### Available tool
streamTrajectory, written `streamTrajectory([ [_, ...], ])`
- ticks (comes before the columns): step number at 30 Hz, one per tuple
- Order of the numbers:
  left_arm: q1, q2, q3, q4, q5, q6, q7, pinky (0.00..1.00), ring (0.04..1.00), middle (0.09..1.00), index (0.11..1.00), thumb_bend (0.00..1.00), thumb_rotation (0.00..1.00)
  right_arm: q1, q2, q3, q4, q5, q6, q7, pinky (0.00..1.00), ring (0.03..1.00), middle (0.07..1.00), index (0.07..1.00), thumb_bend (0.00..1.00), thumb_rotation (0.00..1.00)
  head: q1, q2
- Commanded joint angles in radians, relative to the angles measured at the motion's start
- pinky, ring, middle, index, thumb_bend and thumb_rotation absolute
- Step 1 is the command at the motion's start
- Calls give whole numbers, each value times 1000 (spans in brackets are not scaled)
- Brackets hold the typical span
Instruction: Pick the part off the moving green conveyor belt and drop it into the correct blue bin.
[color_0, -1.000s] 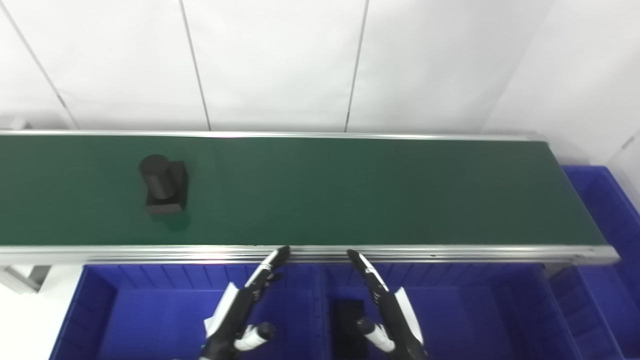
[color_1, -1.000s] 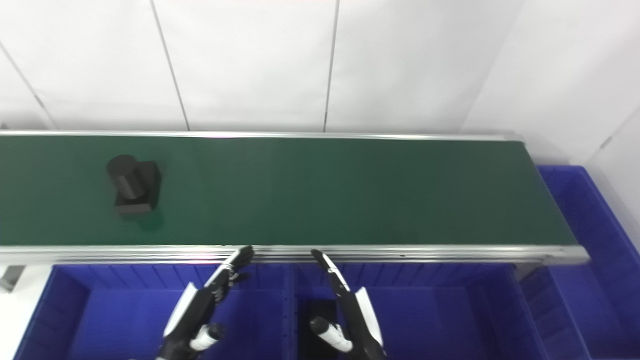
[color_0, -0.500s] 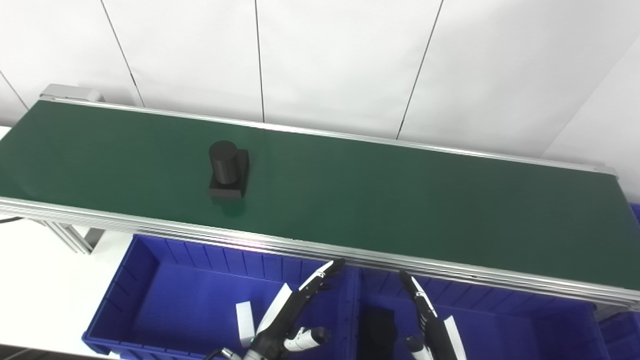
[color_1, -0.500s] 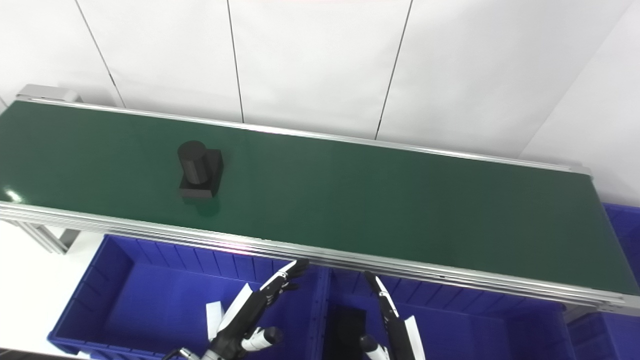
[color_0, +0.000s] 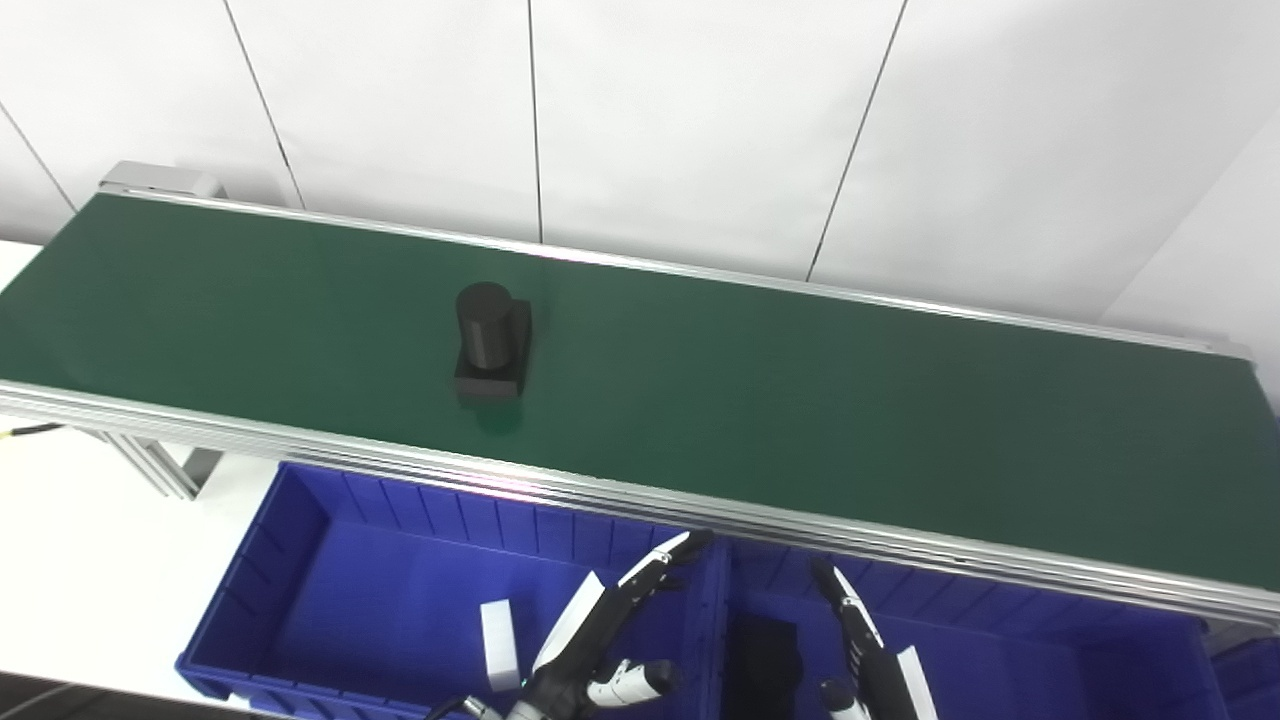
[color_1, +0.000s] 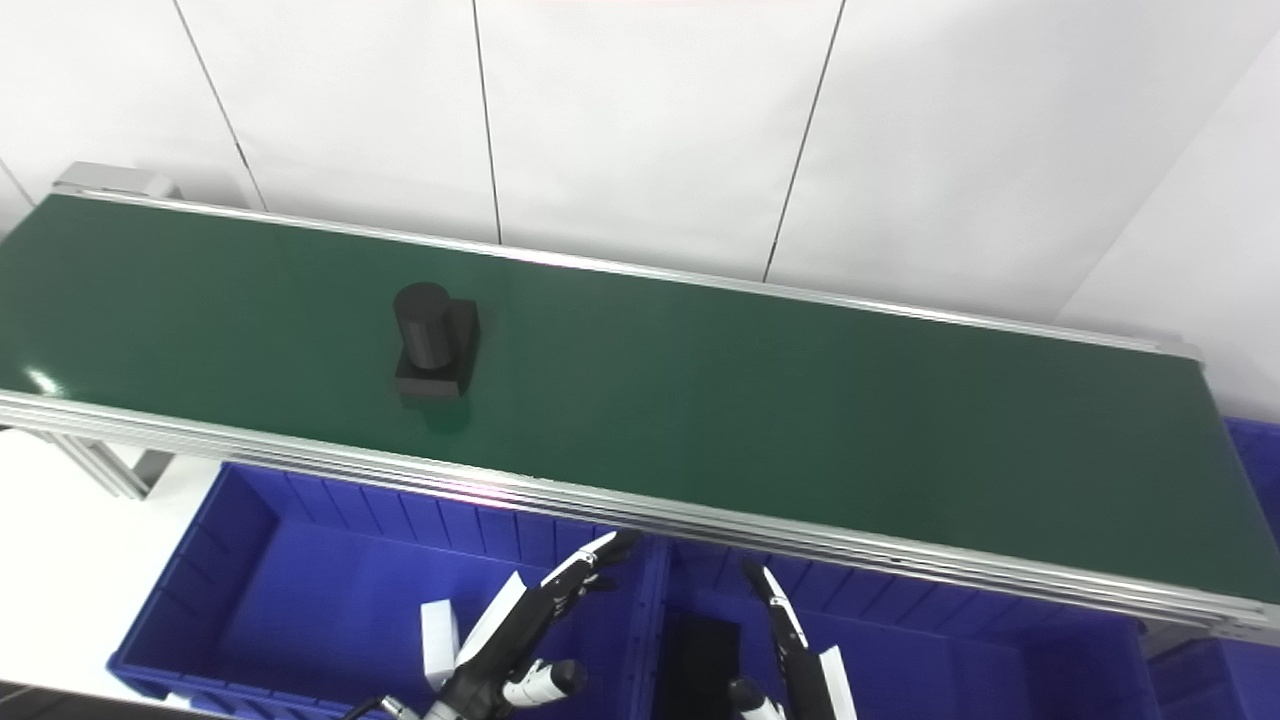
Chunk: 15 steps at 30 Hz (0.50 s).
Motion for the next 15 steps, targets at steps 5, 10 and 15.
streamTrajectory([
  [5, -23, 9, -27, -2, -5, -42, 53, 817, 898, 923, 888, 1000, 969, -12, -9, 16, -1, -2, -47, -27, 1000, 962, 947, 940, 978, 976, -1, -21],
  [10, -32, 17, -44, 14, -12, -42, 69, 817, 900, 922, 886, 1000, 965, -19, -13, 26, 13, 8, -47, -31, 1000, 959, 949, 939, 976, 968, 3, -44],
  [15, -43, 23, -59, 34, -22, -42, 84, 806, 895, 920, 881, 1000, 954, -26, -14, 34, 32, 7, -47, -40, 1000, 968, 947, 940, 997, 966, 4, -68],
])
